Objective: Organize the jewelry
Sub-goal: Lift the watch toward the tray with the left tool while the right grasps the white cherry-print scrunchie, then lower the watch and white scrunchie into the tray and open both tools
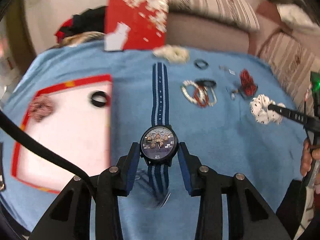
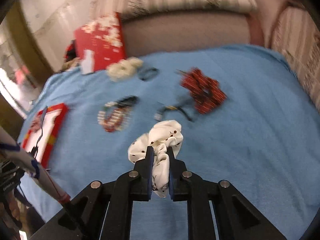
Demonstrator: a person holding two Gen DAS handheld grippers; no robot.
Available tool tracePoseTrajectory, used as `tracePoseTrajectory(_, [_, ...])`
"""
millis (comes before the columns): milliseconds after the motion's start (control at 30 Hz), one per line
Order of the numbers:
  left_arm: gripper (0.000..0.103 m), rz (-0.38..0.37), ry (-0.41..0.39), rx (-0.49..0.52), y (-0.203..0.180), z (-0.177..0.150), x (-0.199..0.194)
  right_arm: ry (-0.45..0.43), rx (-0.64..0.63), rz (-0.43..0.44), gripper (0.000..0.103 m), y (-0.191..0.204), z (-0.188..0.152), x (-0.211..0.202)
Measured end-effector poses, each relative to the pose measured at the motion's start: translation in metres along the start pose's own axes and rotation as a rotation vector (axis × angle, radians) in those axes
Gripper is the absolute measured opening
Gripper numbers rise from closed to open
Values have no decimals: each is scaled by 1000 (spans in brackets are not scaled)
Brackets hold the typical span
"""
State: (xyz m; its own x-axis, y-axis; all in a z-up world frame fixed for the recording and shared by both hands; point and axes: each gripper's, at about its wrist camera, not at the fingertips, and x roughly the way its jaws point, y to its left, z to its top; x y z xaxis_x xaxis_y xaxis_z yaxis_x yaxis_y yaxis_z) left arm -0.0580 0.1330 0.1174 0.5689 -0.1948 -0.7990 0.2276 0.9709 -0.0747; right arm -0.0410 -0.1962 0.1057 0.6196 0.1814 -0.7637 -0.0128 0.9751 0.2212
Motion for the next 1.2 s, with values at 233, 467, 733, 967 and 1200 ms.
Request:
tracePoseTrajectory(233, [38, 138, -69, -104, 79, 7, -49, -39, -136, 166, 13, 103, 22, -21])
tracePoseTrajectory(467, [38, 253, -18, -212, 172, 2, -39, 21, -254, 306, 13, 219, 34, 12])
tracePoseTrajectory(733, [38, 265, 72, -349, 244, -16, 2, 179, -336, 340, 13, 313, 11, 102])
tracePoseTrajectory(967, [38, 222, 91, -413, 270, -15, 22, 234, -359, 308, 14, 342, 0, 145])
tracePoseTrajectory(1200, [38, 83, 93, -450, 262, -2, 34, 192, -443, 235, 35, 349, -5, 139])
